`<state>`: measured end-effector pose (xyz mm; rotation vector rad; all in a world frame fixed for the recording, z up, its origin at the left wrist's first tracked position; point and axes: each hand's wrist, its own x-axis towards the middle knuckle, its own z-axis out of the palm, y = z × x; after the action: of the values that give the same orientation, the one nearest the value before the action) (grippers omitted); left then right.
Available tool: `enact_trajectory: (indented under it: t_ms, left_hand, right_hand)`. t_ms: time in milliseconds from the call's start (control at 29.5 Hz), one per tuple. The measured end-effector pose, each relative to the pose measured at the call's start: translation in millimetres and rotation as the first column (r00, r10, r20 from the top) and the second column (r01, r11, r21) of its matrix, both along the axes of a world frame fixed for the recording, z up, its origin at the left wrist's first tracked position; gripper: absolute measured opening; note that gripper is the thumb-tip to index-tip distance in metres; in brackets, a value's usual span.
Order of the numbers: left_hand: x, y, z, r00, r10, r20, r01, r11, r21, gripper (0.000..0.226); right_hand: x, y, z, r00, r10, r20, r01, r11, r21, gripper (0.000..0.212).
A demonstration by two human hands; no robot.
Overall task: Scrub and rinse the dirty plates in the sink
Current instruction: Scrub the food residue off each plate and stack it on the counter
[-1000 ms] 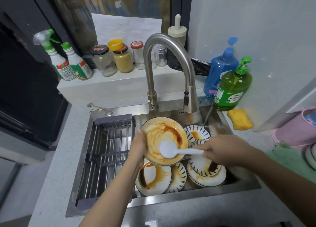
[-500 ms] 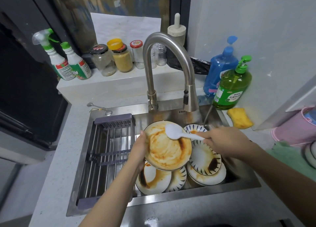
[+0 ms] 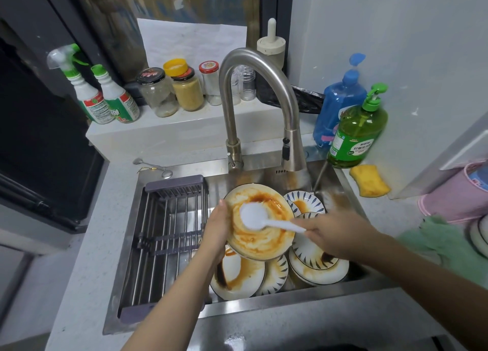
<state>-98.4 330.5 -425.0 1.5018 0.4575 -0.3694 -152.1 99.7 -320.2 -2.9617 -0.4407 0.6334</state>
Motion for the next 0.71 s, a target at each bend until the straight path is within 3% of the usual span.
enact_trajectory:
  t_ms: [68, 136, 272, 407, 475, 611, 713]
  left_hand:
    - [3, 5, -2, 0.999, 0.028, -0.018, -0.028, 1.000, 0.002, 0.059]
    - [6, 12, -5, 0.999, 0.032, 0.000, -0.032, 0.999, 0.018, 0.061]
    - [-1, 3, 2, 1.000, -0.025, 0.013, 0.024, 0.999, 0.045, 0.059]
    - [-9, -8, 7, 1.000, -0.016, 0.010, 0.016, 0.998, 0.059, 0.050]
    - [-10, -4, 4, 1.000, 0.022, -0.003, -0.022, 0.998, 0.050, 0.054]
    - [-14, 4, 0, 0.999, 0.023, -0.032, -0.025, 0.997, -0.078, 0.056]
    - [-18, -2, 0, 0.998, -0.049, -0.029, 0.045, 0.993, -0.106, 0.061]
  right_hand:
    - [-7, -4, 8, 0.996, 0.078, -0.034, -0.079, 0.996, -0.039, 0.041]
    - [-5, -15, 15, 0.996, 0.048, -0.074, -0.056, 0.993, -0.104, 0.040]
    - [4, -18, 11, 0.995, -0.010, 0.097, 0.027, 0.983, -0.184, 0.039]
    - [-9, -2, 1, 0.997, 0.041, 0.058, -0.042, 0.999, 0.017, 0.042]
    - [-16, -6, 6, 0.992, 0.122, 0.030, -0.123, 0.992, 0.014, 0.043]
    - [-6, -22, 9, 0.999, 0.015, 0.042, -0.010, 0.991, -0.134, 0.041]
    - [-2, -7, 1, 0.990, -0.017, 0.138, 0.035, 0.992, -0.123, 0.043]
